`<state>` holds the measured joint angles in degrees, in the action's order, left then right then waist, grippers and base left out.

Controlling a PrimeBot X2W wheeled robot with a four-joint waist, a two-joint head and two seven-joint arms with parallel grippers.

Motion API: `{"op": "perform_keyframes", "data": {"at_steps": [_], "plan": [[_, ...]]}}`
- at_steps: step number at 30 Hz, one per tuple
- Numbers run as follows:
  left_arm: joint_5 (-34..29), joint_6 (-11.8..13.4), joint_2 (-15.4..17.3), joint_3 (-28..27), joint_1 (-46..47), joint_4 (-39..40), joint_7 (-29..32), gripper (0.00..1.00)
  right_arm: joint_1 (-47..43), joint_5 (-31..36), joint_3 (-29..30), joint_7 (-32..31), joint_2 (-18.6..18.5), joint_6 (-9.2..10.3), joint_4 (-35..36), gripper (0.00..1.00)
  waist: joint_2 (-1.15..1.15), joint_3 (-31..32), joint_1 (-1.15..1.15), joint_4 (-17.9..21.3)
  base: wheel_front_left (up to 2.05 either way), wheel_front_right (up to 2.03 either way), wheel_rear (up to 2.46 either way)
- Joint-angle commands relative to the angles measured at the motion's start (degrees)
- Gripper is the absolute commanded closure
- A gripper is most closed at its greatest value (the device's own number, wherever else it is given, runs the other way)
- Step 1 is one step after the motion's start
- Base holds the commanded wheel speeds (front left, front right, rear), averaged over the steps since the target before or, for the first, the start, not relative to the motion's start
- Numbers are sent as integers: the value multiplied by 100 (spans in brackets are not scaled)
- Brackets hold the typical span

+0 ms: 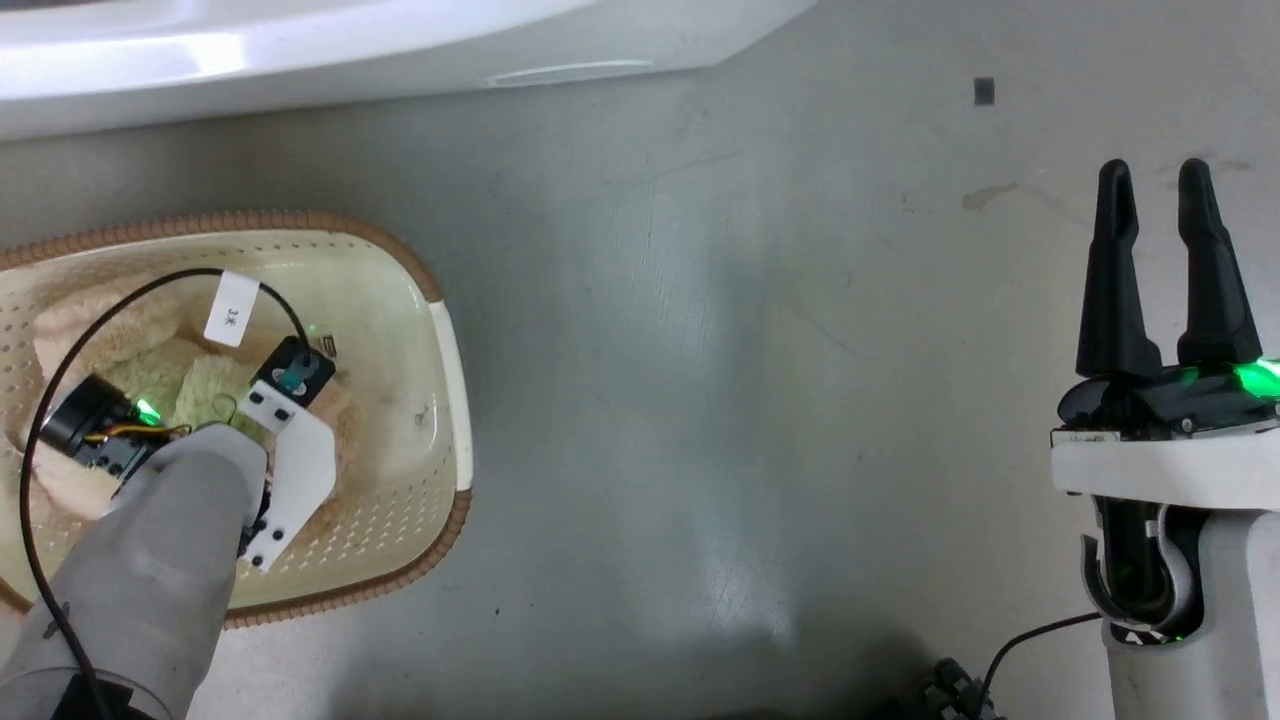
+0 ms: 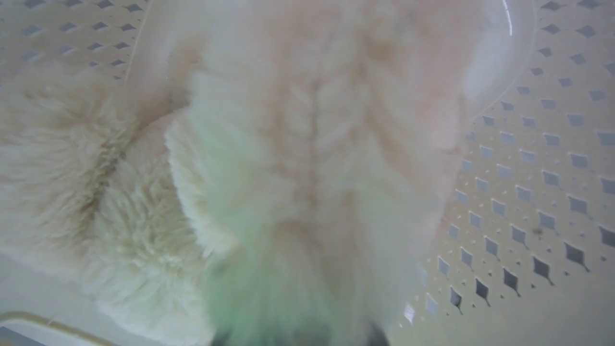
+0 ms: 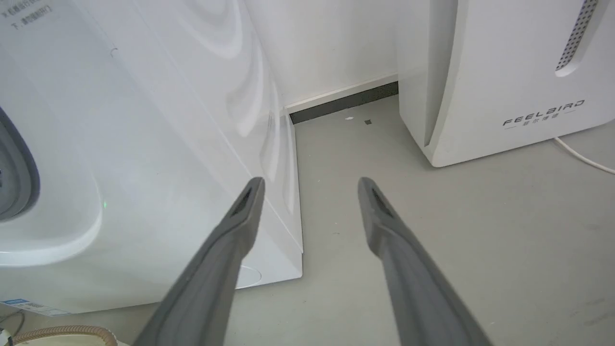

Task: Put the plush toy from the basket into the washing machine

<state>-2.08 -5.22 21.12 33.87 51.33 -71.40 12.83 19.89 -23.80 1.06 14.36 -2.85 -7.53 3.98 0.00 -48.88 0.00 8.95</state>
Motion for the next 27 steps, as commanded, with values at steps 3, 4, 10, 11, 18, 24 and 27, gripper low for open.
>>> {"op": "perform_keyframes", "data": {"at_steps": [3, 4, 10, 11, 18, 24, 27], "plan": [[160, 12, 34, 24, -84, -253, -65, 100, -21, -65, -16, 63, -3, 4, -113, 0, 0, 329, 0, -54, 0, 0, 0], [228, 20, 2, -19, -150, -253, -119, 100, -66, -50, -18, 63, -3, 4, -149, 0, 0, 452, 0, -77, 0, 0, 0], [505, 8, -164, -143, -552, -254, -624, 100, -376, 61, -11, 63, -3, 4, -345, 0, 0, 1152, 0, -262, 0, 0, 0], [546, 7, -204, -160, -609, -254, -737, 100, -429, 81, -5, 63, -3, 4, -375, 0, 0, 1270, 0, -297, 0, 0, 0], [775, -21, -493, -212, -1001, -254, -1286, 100, -837, 259, 65, 63, -3, 4, -579, 0, 0, 2081, 0, -576, 0, 0, 0], [927, -76, -616, -224, -1268, -255, -1810, 100, -1182, 340, 120, 63, -3, 4, -695, 0, 0, 2650, 0, -811, 0, 0, 0], [1028, -93, -707, -259, -1358, -253, -2072, 100, -1349, 381, 106, 63, -3, 4, -724, 0, 0, 2894, 0, -925, 0, 0, 0]]}}
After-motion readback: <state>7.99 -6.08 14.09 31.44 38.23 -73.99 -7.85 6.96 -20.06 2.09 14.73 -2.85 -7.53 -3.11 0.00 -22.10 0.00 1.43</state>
